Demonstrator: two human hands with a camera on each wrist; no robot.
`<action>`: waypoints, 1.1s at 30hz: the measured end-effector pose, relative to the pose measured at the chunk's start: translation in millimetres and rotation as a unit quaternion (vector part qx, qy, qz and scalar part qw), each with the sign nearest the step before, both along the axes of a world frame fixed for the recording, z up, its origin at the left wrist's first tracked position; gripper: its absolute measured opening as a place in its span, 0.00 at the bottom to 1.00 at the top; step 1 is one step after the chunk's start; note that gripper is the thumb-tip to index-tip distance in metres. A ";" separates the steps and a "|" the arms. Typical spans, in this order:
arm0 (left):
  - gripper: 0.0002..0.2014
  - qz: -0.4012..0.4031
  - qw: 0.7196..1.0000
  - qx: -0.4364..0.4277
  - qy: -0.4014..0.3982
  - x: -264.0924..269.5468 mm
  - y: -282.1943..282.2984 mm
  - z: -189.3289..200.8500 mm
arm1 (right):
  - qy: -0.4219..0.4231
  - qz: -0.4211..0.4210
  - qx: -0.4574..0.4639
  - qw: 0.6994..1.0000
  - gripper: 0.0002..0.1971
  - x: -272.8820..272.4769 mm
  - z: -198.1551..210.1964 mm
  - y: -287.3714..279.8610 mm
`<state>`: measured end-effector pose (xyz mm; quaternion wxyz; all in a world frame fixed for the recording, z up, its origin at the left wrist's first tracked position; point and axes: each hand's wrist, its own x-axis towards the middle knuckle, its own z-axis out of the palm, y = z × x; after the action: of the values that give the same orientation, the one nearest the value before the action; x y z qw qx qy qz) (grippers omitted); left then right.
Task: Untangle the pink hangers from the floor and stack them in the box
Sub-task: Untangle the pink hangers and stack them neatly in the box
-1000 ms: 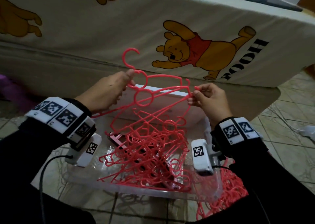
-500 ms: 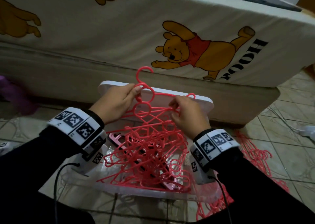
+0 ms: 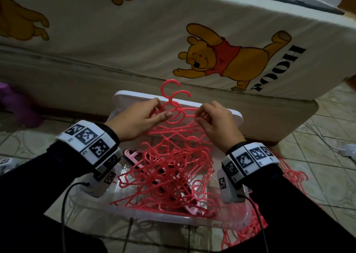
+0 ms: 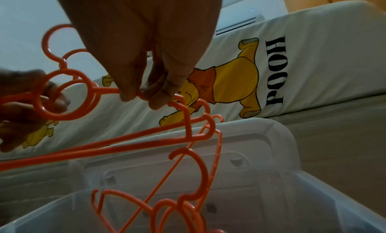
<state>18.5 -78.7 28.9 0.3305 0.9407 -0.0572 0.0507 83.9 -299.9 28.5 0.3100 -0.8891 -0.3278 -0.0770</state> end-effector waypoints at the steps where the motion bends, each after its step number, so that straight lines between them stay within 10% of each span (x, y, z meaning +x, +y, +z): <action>1: 0.21 -0.008 1.000 -0.004 -0.001 -0.2 -0.2 0.1 | 0.003 0.003 -0.007 1.000 0.02 -0.6 -0.7 -0.1; 5: 0.07 -0.033 0.999 0.012 -0.014 -2.7 -2.6 -0.4 | 0.018 -0.002 -0.012 1.000 0.07 -3.7 -4.6 0.4; 15: 0.18 -0.012 0.992 0.122 -0.031 -7.3 -8.5 1.9 | -0.143 0.015 -0.172 0.975 0.08 -14.4 3.3 4.8; 22: 0.17 0.054 0.956 0.263 -0.120 -8.5 -7.8 8.4 | -0.020 -0.047 -0.061 0.997 0.07 5.2 4.3 -5.6; 33: 0.13 0.182 0.944 0.240 -0.135 -8.5 17.1 26.7 | 0.187 -0.056 -0.284 0.939 0.12 10.4 -39.4 -11.8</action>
<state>10.0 -61.7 55.6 0.0689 0.9710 0.0604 0.2209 94.3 -311.7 -10.9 0.0953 -0.9554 -0.2217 0.1703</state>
